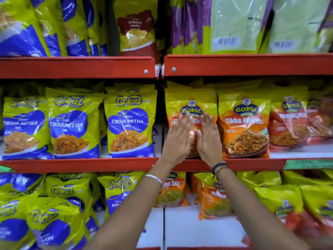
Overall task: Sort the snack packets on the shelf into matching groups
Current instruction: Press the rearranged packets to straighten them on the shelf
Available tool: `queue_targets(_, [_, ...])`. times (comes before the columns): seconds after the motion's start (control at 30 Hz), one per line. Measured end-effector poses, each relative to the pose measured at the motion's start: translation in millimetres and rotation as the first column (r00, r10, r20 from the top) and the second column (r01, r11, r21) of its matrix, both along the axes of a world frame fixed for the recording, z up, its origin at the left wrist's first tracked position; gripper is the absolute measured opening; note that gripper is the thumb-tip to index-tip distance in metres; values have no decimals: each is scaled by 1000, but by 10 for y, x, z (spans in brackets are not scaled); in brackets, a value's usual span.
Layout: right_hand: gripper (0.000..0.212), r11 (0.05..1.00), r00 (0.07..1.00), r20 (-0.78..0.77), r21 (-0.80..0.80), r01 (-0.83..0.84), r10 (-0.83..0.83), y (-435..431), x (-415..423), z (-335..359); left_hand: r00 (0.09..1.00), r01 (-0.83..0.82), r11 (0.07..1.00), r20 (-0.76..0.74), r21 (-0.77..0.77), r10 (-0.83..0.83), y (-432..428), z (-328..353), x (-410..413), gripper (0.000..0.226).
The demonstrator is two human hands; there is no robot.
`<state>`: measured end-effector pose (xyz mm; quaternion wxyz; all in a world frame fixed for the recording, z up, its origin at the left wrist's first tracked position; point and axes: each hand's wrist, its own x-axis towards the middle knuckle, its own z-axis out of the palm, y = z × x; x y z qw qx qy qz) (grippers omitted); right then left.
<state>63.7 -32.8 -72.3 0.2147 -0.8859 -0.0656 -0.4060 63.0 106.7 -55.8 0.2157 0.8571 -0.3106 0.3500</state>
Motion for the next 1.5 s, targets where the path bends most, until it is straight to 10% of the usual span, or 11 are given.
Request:
queue_targets(0.37, [57, 986, 983, -111, -58, -156, 149, -433, 60, -79, 977, -211, 976, -8, -60, 211, -363, -239, 153, 57])
queue_targets(0.57, [41, 951, 963, 236, 246, -189, 131, -1134, -213, 215, 982, 152, 905, -41, -396, -183, -989, 258, 69, 32])
queue_targets(0.83, [43, 776, 1000, 17, 631, 9, -26, -2208, 193, 686, 912, -258, 810, -409, -527, 24, -1675, 782, 493, 26])
queue_targets(1.03, [34, 808, 990, -105, 573, 139, -96, -2364, 362, 889, 853, -379, 799, -511, -466, 107, -1643, 918, 666, 15])
queue_targets(1.2, [28, 841, 994, 78, 540, 23, -77, -2289, 262, 659, 921, -301, 823, -369, -481, 122, -1652, 803, 566, 14])
queue_targets(1.33, [48, 956, 987, 159, 292, -12, -36, -1953, -50, 250, 998, -61, 916, -17, -397, 59, -1810, 433, 144, 42])
queue_targets(1.5, [57, 996, 992, 100, -41, 83, -79, -1801, -7, -139, 995, -93, 990, -28, -104, 91, -2055, -126, 77, 56])
